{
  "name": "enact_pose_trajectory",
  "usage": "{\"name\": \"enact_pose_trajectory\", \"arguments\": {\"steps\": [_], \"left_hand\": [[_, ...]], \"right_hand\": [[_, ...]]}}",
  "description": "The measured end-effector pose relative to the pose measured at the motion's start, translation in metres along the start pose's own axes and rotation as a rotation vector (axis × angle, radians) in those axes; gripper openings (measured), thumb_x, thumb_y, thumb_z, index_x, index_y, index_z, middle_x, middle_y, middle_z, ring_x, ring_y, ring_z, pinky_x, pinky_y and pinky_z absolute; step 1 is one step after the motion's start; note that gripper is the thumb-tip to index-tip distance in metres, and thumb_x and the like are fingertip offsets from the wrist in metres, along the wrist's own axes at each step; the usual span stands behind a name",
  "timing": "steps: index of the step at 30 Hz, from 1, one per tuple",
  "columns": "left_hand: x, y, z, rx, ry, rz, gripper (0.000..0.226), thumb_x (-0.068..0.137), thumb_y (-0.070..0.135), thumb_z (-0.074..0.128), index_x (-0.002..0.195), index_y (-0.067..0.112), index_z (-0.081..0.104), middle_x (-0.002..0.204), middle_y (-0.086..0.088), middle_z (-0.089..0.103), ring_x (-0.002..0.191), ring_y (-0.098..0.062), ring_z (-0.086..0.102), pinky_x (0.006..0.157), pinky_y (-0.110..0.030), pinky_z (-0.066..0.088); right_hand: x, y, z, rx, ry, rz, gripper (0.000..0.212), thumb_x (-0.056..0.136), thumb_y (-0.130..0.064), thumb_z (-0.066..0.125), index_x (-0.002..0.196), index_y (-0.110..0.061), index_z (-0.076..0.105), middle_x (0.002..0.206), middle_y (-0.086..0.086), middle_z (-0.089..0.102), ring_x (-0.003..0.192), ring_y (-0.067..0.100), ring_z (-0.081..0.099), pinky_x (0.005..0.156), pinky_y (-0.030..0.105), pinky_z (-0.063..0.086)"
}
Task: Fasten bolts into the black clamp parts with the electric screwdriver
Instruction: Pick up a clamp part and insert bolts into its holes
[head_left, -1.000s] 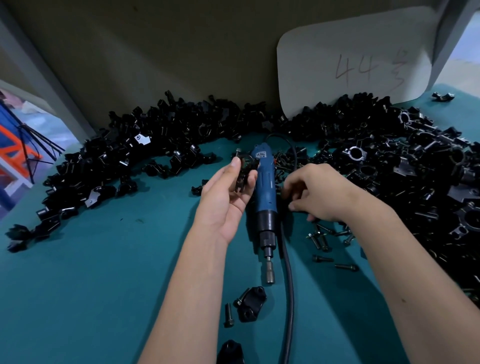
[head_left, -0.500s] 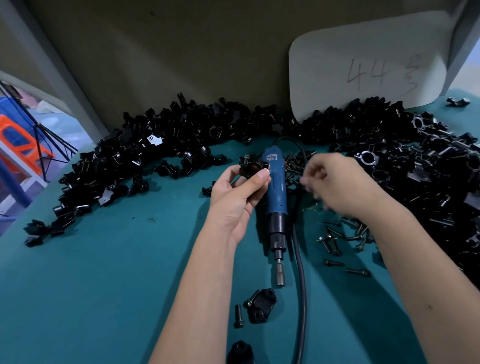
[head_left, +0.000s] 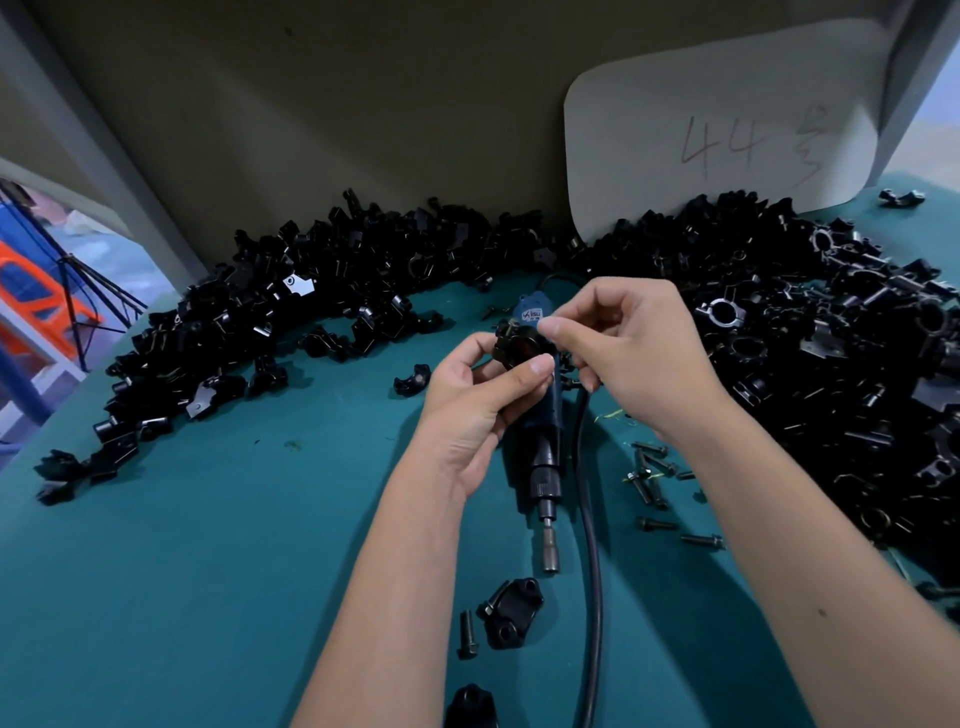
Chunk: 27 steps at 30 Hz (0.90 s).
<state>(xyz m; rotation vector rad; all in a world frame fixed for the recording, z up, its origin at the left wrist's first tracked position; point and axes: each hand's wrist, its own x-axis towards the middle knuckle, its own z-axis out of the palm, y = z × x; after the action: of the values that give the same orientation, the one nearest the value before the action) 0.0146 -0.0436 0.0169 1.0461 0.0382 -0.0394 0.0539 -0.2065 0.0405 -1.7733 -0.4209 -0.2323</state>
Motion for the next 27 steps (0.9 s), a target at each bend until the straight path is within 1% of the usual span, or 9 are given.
{"name": "enact_pose_trajectory", "arguments": {"steps": [2, 4, 8, 11, 14, 18, 21, 24, 27], "left_hand": [[-0.001, 0.001, -0.001, -0.022, -0.002, -0.013, 0.05, 0.07, 0.005, 0.084, 0.115, 0.005, 0.063, 0.085, -0.004, 0.075, 0.077, -0.012, 0.072, 0.072, -0.02, 0.059], [-0.001, 0.001, -0.001, -0.079, -0.011, -0.036, 0.049, 0.07, 0.005, 0.085, 0.115, 0.005, 0.065, 0.085, -0.004, 0.074, 0.075, -0.011, 0.072, 0.07, -0.018, 0.058], [-0.002, 0.002, 0.0, -0.182, -0.052, -0.091, 0.02, 0.073, 0.008, 0.084, 0.091, 0.016, 0.082, 0.087, -0.004, 0.074, 0.072, -0.009, 0.071, 0.064, -0.015, 0.057], [-0.003, 0.0, 0.001, -0.202, -0.059, -0.108, 0.017, 0.076, 0.006, 0.079, 0.087, 0.018, 0.083, 0.083, -0.002, 0.073, 0.07, -0.008, 0.07, 0.063, -0.014, 0.056], [-0.003, -0.001, 0.003, -0.186, -0.063, -0.103, 0.027, 0.072, 0.006, 0.083, 0.098, 0.012, 0.08, 0.084, -0.002, 0.073, 0.071, -0.007, 0.07, 0.064, -0.014, 0.057], [-0.002, 0.002, 0.001, -0.226, -0.042, -0.095, 0.024, 0.071, 0.006, 0.083, 0.094, 0.01, 0.077, 0.09, -0.008, 0.075, 0.071, -0.01, 0.071, 0.061, -0.015, 0.058], [-0.003, 0.007, -0.001, -0.155, -0.041, -0.085, 0.025, 0.073, 0.005, 0.079, 0.097, 0.011, 0.074, 0.084, -0.004, 0.074, 0.07, -0.01, 0.071, 0.062, -0.015, 0.057], [-0.004, 0.007, -0.001, -0.105, -0.046, -0.08, 0.034, 0.073, 0.004, 0.076, 0.105, 0.008, 0.068, 0.082, -0.002, 0.074, 0.069, -0.009, 0.071, 0.064, -0.015, 0.057], [-0.004, 0.007, 0.0, -0.121, -0.032, -0.103, 0.034, 0.073, 0.005, 0.078, 0.106, 0.006, 0.071, 0.093, -0.011, 0.077, 0.07, -0.01, 0.072, 0.062, -0.015, 0.057]], "right_hand": [[-0.001, 0.0, 0.002, 0.061, -0.022, 0.033, 0.018, 0.092, -0.022, 0.08, 0.076, -0.016, 0.074, 0.057, -0.009, 0.061, 0.046, 0.009, 0.049, 0.046, 0.021, 0.04], [-0.002, 0.0, 0.004, 0.246, -0.067, 0.088, 0.017, 0.096, -0.02, 0.074, 0.08, -0.014, 0.076, 0.063, -0.003, 0.057, 0.055, 0.012, 0.045, 0.047, 0.023, 0.038], [-0.008, -0.002, 0.005, 0.495, -0.21, 0.188, 0.016, 0.1, -0.024, 0.067, 0.099, -0.023, 0.082, 0.07, -0.007, 0.061, 0.059, 0.006, 0.047, 0.049, 0.019, 0.034], [-0.01, -0.004, 0.01, 0.569, -0.2, 0.237, 0.009, 0.084, -0.03, 0.077, 0.083, -0.021, 0.08, 0.069, -0.005, 0.065, 0.056, 0.004, 0.054, 0.048, 0.016, 0.037], [-0.008, -0.005, 0.016, 0.595, -0.064, 0.271, 0.026, 0.073, -0.026, 0.086, 0.066, -0.022, 0.062, 0.067, 0.0, 0.055, 0.053, 0.004, 0.053, 0.045, 0.016, 0.039], [-0.01, -0.003, 0.016, 0.739, -0.177, 0.253, 0.016, 0.093, -0.027, 0.07, 0.097, -0.014, 0.077, 0.068, -0.009, 0.058, 0.059, 0.004, 0.05, 0.05, 0.017, 0.036], [-0.01, -0.005, 0.019, 0.657, -0.098, 0.25, 0.012, 0.095, -0.018, 0.07, 0.089, -0.015, 0.08, 0.068, -0.004, 0.062, 0.058, 0.005, 0.052, 0.049, 0.016, 0.037], [-0.01, -0.009, 0.023, 0.582, -0.006, 0.273, 0.017, 0.079, -0.028, 0.083, 0.071, -0.017, 0.072, 0.067, -0.001, 0.065, 0.055, 0.006, 0.058, 0.047, 0.016, 0.043], [-0.011, -0.007, 0.014, 0.563, -0.104, 0.277, 0.021, 0.086, -0.038, 0.074, 0.083, -0.019, 0.08, 0.079, 0.002, 0.067, 0.058, 0.006, 0.053, 0.049, 0.018, 0.036]]}}
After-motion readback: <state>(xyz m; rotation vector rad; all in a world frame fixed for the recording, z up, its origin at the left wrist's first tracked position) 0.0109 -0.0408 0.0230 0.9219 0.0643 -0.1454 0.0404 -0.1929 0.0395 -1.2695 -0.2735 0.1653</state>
